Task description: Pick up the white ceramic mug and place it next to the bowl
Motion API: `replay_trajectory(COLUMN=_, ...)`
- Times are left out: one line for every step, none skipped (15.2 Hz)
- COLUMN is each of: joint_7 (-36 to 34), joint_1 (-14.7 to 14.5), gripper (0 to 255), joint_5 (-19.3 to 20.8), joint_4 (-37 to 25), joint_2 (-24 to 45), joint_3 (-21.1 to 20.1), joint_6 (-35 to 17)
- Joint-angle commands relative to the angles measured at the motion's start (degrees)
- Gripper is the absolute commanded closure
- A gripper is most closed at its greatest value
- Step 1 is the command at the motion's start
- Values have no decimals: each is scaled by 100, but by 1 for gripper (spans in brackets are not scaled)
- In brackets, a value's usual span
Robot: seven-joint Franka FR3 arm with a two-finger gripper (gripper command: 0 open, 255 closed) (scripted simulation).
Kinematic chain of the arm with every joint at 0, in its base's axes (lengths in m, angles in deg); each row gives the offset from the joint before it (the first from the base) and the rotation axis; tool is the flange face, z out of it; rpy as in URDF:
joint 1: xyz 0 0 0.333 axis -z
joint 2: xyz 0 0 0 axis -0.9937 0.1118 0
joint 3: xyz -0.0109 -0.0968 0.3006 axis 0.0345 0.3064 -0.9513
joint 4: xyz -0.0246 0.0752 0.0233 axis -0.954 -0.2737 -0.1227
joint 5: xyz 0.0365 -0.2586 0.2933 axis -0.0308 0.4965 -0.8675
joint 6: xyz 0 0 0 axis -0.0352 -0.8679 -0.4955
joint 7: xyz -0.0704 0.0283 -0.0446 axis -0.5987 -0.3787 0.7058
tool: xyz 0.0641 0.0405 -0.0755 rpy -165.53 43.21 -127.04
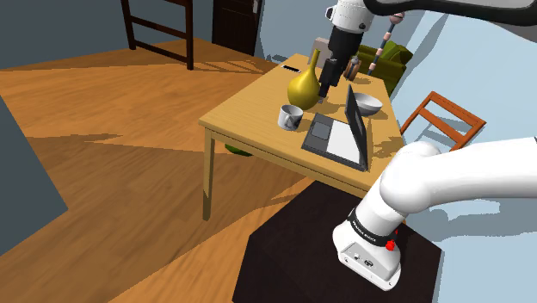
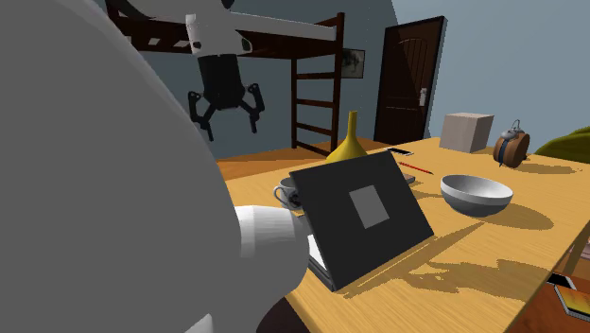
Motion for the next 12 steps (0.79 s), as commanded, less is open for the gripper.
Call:
replay_trajectory(joint_7=0, joint_1=0, gripper=0, joint_5=0, joint_4=0, joint_2=0, joint_3=0, joint_6=0)
replay_trajectory(joint_7=93, joint_1=32, gripper=0, joint_5=48, joint_4=29, joint_2=120, joint_3=114, joint_6=-161)
replay_trajectory(joint_7=185, joint_1=63, gripper=0, joint_5=92, joint_4=50, joint_2=248, joint_3=228, joint_6=-323)
replay_trajectory(joint_7=278, joint_1=91, gripper=0, joint_5=133, joint_4=62, joint_2=385, joint_3=341, joint_6=-484)
replay_trajectory(joint_7=371, joint_1=118, gripper=0, joint_5=169, joint_4=67, joint_2=530, joint_3=454, joint_6=-644)
replay_trajectory(joint_7=464, joint_1=143, gripper=0, joint_5=201, joint_4=63, joint_2=682, joint_3=566, joint_6=-803)
replay_trajectory(joint_7=558, joint_1=164, gripper=0, joint_5=228, joint_4=51, joint_2=841, joint_3=678, joint_6=-961)
replay_trajectory(joint_7=653, joint_1=185, gripper=0, joint_5=248, joint_4=31, joint_2=1008, joint_3=788, joint_6=-1117)
replay_trajectory(joint_7=750, joint_1=201, gripper=0, joint_5=262, joint_4=2, joint_2=1181, joint_3=898, joint_6=-1270)
replay_trajectory(joint_7=849, joint_1=217, gripper=0, joint_5=268, joint_4=-34, joint_2=1360, joint_3=1005, joint_6=-1421)
replay_trajectory(joint_7=950, joint_1=228, gripper=0, joint_5=268, joint_4=-78, joint_2=1546, joint_3=1113, joint_6=-1569)
replay_trajectory(joint_7=1054, joint_1=237, gripper=0, joint_5=259, joint_4=-131, joint_2=1737, joint_3=1219, joint_6=-1714)
